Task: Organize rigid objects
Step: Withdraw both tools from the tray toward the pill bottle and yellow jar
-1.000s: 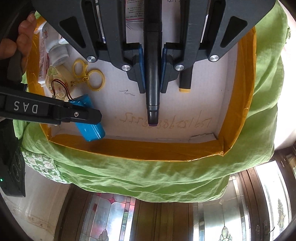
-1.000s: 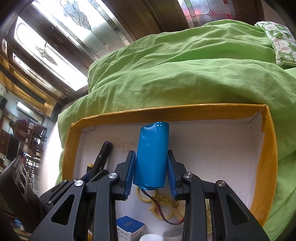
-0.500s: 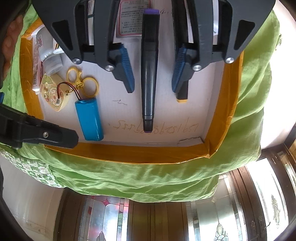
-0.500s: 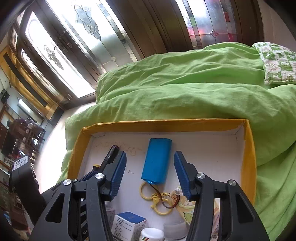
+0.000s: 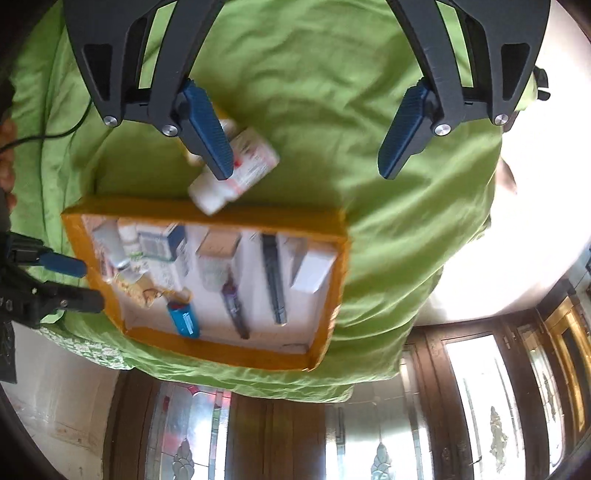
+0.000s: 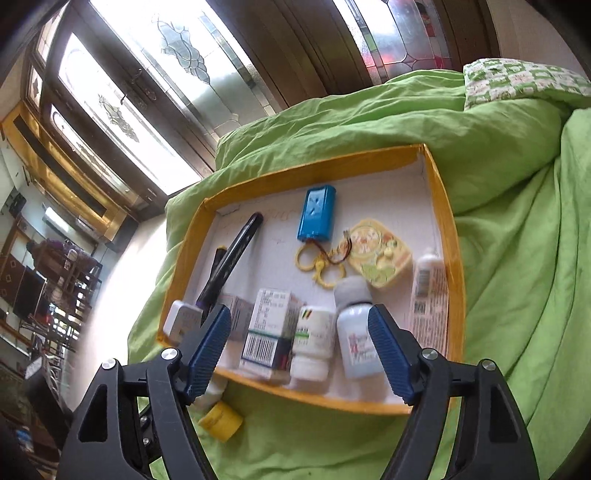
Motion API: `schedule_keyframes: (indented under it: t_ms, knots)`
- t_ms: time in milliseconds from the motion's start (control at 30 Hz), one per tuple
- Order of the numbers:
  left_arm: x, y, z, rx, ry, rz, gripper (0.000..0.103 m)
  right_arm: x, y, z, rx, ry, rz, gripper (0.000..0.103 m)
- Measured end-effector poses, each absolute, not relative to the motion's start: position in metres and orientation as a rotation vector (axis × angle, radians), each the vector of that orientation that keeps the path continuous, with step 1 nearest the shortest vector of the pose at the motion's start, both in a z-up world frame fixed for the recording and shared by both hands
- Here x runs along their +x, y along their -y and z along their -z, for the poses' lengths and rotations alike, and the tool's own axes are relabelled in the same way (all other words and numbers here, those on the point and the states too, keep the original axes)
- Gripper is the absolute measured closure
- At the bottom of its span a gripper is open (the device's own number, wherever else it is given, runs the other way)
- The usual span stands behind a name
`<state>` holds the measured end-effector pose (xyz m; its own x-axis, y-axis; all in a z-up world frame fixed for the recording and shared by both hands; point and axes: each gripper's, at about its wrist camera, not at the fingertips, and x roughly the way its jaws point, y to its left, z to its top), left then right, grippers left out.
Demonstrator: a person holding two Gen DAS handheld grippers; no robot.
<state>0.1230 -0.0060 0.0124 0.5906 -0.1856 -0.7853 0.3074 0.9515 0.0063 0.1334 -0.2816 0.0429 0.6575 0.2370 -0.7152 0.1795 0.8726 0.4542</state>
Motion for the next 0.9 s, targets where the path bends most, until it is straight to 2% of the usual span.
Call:
schedule_keyframes:
  t_ms: [200,533,900]
  knots:
    - [0.114,-0.047,0.022,-0.026,-0.959,0.166,0.022,0.109,0.246,-0.031,0.513,-0.892,-0.117,0.03]
    - [0.109,-0.031,0.017,0.104,-0.874,0.172,0.022,0.109,0.206,0.003,0.425,-0.99,-0.135,0.03]
    - [0.11,-0.033,0.019,0.093,-0.888,0.173,0.022,0.098,0.195,0.018,0.381,-1.018,-0.11,0.03]
